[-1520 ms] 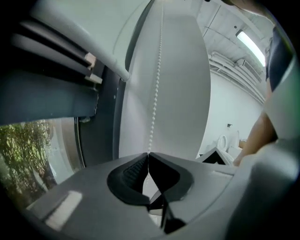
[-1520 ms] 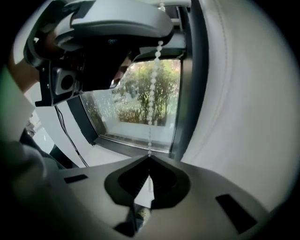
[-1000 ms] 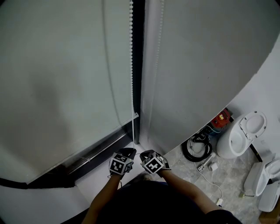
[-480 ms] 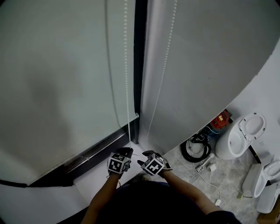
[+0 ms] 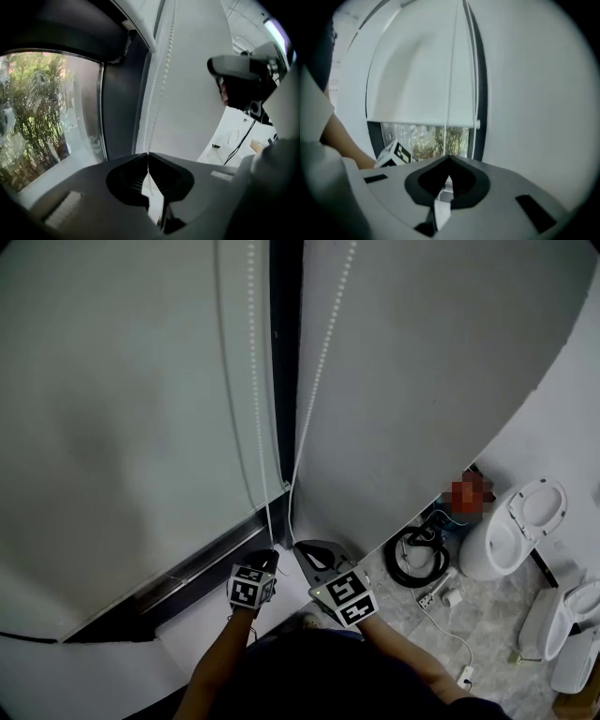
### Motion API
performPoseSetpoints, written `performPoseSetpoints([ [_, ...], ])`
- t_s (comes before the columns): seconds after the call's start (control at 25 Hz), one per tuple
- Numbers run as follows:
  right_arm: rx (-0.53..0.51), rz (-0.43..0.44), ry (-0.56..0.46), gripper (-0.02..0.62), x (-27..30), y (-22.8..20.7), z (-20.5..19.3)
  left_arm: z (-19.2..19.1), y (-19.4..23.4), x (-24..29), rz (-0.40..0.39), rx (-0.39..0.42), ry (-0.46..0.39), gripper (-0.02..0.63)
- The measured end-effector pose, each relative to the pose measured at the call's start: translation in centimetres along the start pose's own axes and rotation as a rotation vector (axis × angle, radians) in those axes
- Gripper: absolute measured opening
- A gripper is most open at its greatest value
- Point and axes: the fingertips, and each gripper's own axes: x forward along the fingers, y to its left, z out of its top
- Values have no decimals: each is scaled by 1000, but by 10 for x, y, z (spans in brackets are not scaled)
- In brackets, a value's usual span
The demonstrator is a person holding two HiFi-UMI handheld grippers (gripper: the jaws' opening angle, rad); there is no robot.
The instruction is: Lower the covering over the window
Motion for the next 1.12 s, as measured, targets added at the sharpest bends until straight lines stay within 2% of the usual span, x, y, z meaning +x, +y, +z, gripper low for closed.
performPoseSetpoints([
  [0.12,-2,-17,-109,11,-13,1,42,19,6,-15,45,22,-87,20],
  [0.24,-14,-36,-188,12,-25,0,72,61,0,-53,70,38,-239,57],
  [0.36,-30,-85,-274,12,-38,-5,98,114,-19,-109,79,60,-395,58],
  [0.48,-22,-142,-352,12,-55,-10,125,168,-41,-172,137,149,-538,52],
  [0.6,-30,-197,-419,12,-73,-16,159,219,-53,-222,216,216,-638,11],
  [0.72,-65,-226,-498,12,-91,-15,191,256,-49,-261,323,202,-718,11],
  [0.84,-79,-270,-536,12,-107,-14,204,272,-47,-288,394,174,-777,11],
  [1.12,-94,-312,-540,11,-122,-19,210,281,-61,-295,405,227,-780,11],
])
